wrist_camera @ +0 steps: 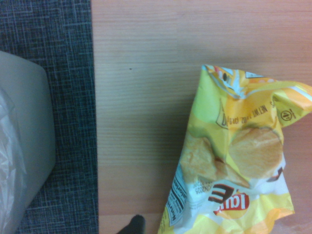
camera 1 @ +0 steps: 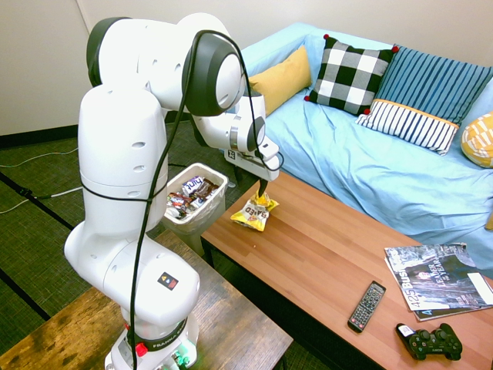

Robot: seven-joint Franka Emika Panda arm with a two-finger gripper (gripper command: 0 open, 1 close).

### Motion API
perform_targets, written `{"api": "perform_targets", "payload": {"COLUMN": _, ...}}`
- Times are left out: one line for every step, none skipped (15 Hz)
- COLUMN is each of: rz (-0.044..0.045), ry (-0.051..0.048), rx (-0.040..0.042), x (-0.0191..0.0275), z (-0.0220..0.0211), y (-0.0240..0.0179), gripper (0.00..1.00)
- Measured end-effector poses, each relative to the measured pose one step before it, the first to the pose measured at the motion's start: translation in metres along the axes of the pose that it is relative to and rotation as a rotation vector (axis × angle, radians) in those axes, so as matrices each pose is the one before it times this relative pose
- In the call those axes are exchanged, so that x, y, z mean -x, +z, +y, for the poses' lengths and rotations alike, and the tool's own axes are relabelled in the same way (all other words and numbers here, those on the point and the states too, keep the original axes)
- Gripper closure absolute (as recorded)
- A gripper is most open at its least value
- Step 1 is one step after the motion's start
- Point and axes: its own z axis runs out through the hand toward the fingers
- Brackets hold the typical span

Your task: Throw the chip bag in the trash bin

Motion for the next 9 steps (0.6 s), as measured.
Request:
{"api": "perform_targets", "payload": {"rz": -0.00343, "ry": 0.00161, "rx": 0.01095, "x": -0.00181, "z": -0.00249, "y": 0.00790, "gripper": 0.00}}
{"api": "perform_targets", "payload": {"rz": -0.00445, "ry": 0.00251, "rx": 0.01280, "x": -0.00193, "z": -0.00228, "y": 0.00947, "gripper": 0.00}}
{"api": "perform_targets", "payload": {"rz": -0.00369, "ry": 0.00134, "rx": 0.01147, "x": -0.00180, "z": -0.00261, "y": 0.00914, "gripper": 0.00}}
{"api": "perform_targets", "payload": {"rz": -0.00278, "ry": 0.00042, "rx": 0.00877, "x": -0.00176, "z": -0.00344, "y": 0.00752, "gripper": 0.00}}
{"api": "perform_targets", "payload": {"rz": -0.00293, "ry": -0.00100, "rx": 0.00758, "x": -0.00066, "z": -0.00459, "y": 0.00608, "gripper": 0.00}}
{"api": "perform_targets", "payload": {"rz": -0.00462, "ry": 0.00148, "rx": 0.01474, "x": -0.00014, "z": -0.00418, "y": 0.00609, "gripper": 0.00}}
{"api": "perform_targets", "payload": {"rz": -0.00250, "ry": 0.00685, "rx": 0.01664, "x": -0.00112, "z": -0.00342, "y": 0.00629, "gripper": 0.00}}
{"api": "perform_targets", "payload": {"rz": -0.00005, "ry": 0.00930, "rx": 0.01340, "x": -0.00236, "z": -0.00304, "y": 0.00652, "gripper": 0.00}}
{"api": "perform_targets", "payload": {"rz": -0.00157, "ry": 0.00608, "rx": 0.01360, "x": -0.00313, "z": -0.00190, "y": 0.00574, "gripper": 0.00}}
